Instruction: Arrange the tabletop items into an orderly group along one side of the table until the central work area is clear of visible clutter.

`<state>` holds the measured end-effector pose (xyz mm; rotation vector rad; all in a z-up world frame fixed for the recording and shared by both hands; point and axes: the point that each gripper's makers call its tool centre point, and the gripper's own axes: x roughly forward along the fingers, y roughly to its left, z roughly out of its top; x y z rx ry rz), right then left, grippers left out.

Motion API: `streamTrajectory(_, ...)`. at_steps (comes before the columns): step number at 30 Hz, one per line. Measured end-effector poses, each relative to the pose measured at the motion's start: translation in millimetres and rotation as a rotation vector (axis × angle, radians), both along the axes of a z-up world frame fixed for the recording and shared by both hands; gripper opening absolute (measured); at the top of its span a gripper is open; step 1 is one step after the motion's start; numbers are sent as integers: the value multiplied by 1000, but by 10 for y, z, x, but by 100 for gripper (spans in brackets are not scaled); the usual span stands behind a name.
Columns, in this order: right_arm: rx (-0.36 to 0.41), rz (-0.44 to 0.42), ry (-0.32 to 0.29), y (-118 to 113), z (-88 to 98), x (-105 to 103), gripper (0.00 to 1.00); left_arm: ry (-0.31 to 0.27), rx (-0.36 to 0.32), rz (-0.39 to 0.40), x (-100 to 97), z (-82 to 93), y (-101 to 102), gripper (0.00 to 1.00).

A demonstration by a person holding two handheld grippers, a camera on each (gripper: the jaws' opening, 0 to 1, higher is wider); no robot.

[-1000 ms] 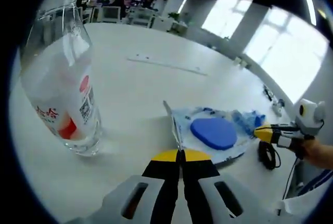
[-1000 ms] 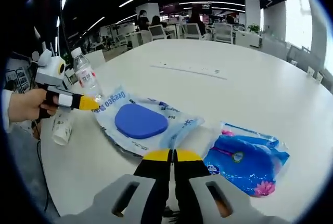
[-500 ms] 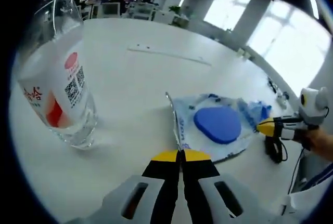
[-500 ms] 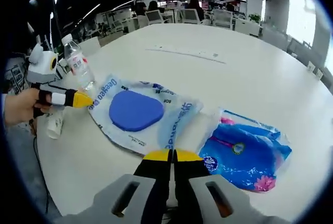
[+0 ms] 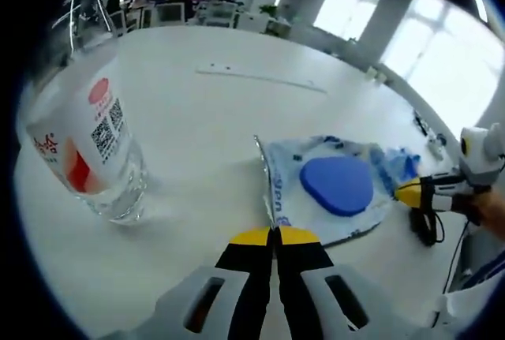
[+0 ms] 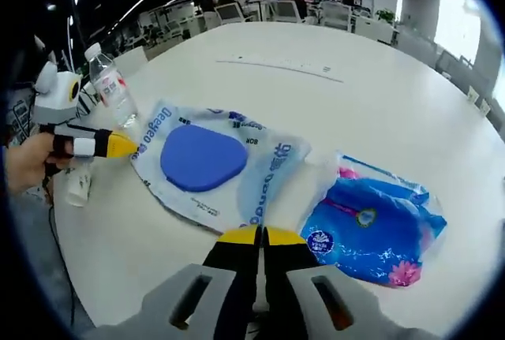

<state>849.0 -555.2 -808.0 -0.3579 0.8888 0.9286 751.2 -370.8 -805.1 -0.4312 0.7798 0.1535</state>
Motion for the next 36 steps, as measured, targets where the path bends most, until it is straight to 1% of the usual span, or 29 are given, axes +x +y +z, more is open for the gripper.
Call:
streamTrajectory(4,-1,2,-2,3,-21,-5,0,1,14,1,6,-12,9,0)
streamTrajectory(7,-3,0,9,4,-28,-9,0,7,16,0,-1,-15,-2,0)
streamTrajectory(12,-37,23,0,18,-35,-15,0,24,42,-5,11,-38,8,0)
streamTrajectory(14,-35,11,6,11,-34,-10,0,29,32,13,10,-42,20,0)
streamTrajectory(15,-34,2,15,8,-35,-1,0,33,4,42,9,-39,24,0)
streamTrajectory(16,-38,5,16,12,-35,0,0,39,-15,52,6,-34,23,0)
streamTrajectory(17,-50,26,5,20,-35,1,0,42,-22,53,6,-30,26,0)
streamTrajectory(19,-55,31,-1,22,-21,-13,0,46,-20,56,13,-21,32,0)
streamTrajectory(20,-59,46,4,22,-7,-24,0,47,-9,59,15,-12,37,2)
streamTrajectory(21,-62,50,16,19,16,-30,2,46,3,63,14,19,36,6)
streamTrajectory(22,-43,56,3,61,96,-21,7,25,4,71,36,75,31,16)
streamTrajectory(23,-29,59,-27,93,161,15,15,-13,7,79,88,144,32,24)
streamTrajectory(24,-15,60,-55,129,251,46,18,-25,17,86,105,215,31,29)
streamTrajectory(25,-11,60,-63,139,284,52,20,-33,16,81,119,265,16,29)
streamTrajectory(26,5,71,-81,177,366,65,19,-52,8,79,136,341,-16,29)
streamTrajectory(27,30,74,-90,217,430,70,20,-64,9,83,147,391,-21,31)
streamTrajectory(28,56,65,-96,251,519,78,20,-85,22,84,161,460,-10,36)
streamTrajectory(29,71,67,-106,272,579,87,22,-93,32,82,164,500,-7,41)
streamTrajectory(30,89,73,-113,297,636,85,24,-100,57,73,158,549,20,46)
streamTrajectory(31,107,75,-121,323,711,77,26,-103,86,65,146,580,47,49)
streamTrajectory(32,108,80,-125,326,740,68,28,-100,111,53,121,612,54,51)
streamTrajectory(33,108,88,-130,331,766,60,29,-96,123,46,96,643,55,53)
streamTrajectory(35,106,94,-137,329,782,63,30,-101,107,57,76,686,77,53)
streamTrajectory(36,104,92,-133,326,779,63,31,-97,88,63,70,695,100,54)
